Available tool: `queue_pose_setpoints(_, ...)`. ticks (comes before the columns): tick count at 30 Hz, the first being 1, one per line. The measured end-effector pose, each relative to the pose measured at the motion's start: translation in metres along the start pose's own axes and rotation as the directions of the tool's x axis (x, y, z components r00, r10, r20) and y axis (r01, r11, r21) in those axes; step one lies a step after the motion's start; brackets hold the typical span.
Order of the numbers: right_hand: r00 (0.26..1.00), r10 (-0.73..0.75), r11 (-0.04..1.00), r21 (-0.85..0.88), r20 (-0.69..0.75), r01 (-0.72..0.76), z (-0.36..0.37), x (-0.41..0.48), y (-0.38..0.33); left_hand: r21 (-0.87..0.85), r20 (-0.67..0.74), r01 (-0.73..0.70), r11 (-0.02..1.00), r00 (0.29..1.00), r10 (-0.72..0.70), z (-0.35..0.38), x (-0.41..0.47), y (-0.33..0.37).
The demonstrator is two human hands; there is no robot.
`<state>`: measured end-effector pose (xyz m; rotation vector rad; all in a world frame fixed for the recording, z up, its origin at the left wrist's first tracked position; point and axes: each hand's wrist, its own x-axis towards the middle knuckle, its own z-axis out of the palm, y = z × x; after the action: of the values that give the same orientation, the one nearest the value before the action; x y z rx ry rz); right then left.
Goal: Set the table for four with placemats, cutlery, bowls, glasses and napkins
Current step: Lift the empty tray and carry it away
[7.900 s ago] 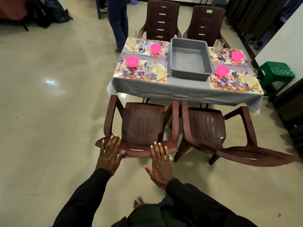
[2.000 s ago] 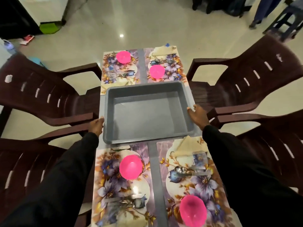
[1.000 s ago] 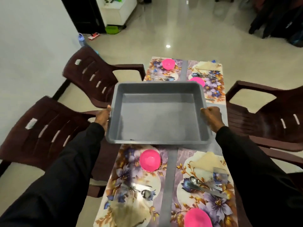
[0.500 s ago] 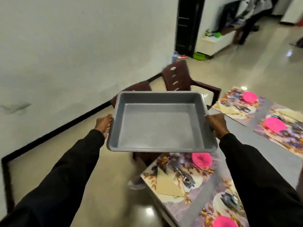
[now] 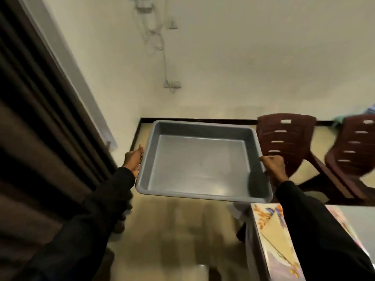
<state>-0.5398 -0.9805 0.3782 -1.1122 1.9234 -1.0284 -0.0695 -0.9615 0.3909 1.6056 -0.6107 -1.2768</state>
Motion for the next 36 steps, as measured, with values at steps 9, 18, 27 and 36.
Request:
queue_pose_setpoints(9,0.893,-0.138,0.981,-0.066,0.427,0.184,0.138,-0.03,-0.044,-0.254,-0.37,-0.018,0.967,0.925,-0.08,-0.147,-0.109,-0.078)
queue_pose_setpoints(18,0.633,-0.21,0.928,-0.051,0.745,0.369,0.236,-0.092,-0.073,-0.422,-0.666,-0.133,0.897,0.717,-0.206,-0.191,-0.249,-0.171)
queue_pose_setpoints(27,0.318,-0.2,0.876,0.024,0.927,0.481,0.317,-0.206,-0.059,-0.539,-0.793,-0.281,0.794,0.486,-0.367,-0.209,-0.396,-0.273)
queue_pose_setpoints(36,0.09,-0.109,0.853,0.047,0.99,0.52,0.359,-0.354,0.004,-0.584,-0.807,-0.284,0.761,0.302,-0.507,-0.229,-0.516,-0.398)
